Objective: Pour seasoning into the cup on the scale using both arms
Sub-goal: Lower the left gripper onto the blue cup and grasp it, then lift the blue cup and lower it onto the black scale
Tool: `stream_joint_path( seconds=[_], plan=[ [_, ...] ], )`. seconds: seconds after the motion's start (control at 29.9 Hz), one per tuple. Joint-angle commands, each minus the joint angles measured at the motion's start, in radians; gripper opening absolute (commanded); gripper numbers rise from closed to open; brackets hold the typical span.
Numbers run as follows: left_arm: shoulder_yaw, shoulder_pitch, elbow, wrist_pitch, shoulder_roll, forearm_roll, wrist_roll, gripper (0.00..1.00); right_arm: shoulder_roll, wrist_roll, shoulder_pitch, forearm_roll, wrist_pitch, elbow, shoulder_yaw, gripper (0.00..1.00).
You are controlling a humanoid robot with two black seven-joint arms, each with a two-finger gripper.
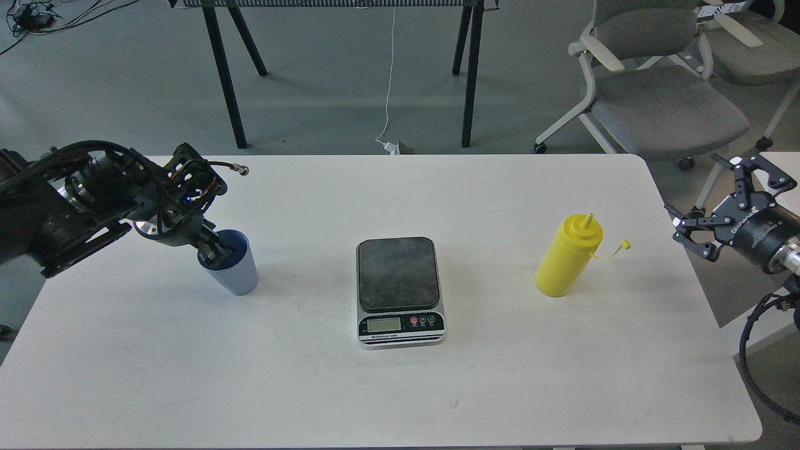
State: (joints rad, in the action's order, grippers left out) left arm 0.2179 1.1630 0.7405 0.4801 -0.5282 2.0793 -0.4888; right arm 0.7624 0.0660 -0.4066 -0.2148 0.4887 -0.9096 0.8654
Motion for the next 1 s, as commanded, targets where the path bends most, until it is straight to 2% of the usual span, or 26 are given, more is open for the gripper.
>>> stream_joint_path(
  seconds=[0.0, 0.1, 0.3, 0.47, 0.67, 0.97],
  plan=[
    [0.0, 0.0, -0.001, 0.0, -0.001, 0.001, 0.0, 0.3, 0.0, 0.0, 0.002, 0.0, 0.0, 0.0, 0.001, 0.98],
    [0.0, -0.002, 0.002, -0.002, -0.003, 0.002, 0.0, 0.19, 0.0, 0.0, 0.002, -0.002, 0.0, 0.0, 0.0, 0.98],
    [0.0, 0.003, 0.007, -0.002, -0.004, 0.002, 0.0, 0.06, 0.0, 0.0, 0.009, -0.002, 0.0, 0.0, 0.0, 0.98],
    [-0.002, 0.021, 0.008, 0.006, -0.007, -0.021, 0.0, 0.05, 0.0, 0.0, 0.015, -0.002, 0.0, 0.0, 0.0, 0.98],
    [-0.011, 0.118, 0.028, 0.009, -0.009, -0.042, 0.0, 0.05, 0.0, 0.0, 0.014, -0.002, 0.0, -0.002, 0.003, 0.98],
    [-0.017, 0.357, 0.249, 0.009, 0.022, -0.205, 0.0, 0.06, 0.0, 0.0, 0.015, -0.002, 0.0, -0.002, 0.003, 0.98]
  ],
)
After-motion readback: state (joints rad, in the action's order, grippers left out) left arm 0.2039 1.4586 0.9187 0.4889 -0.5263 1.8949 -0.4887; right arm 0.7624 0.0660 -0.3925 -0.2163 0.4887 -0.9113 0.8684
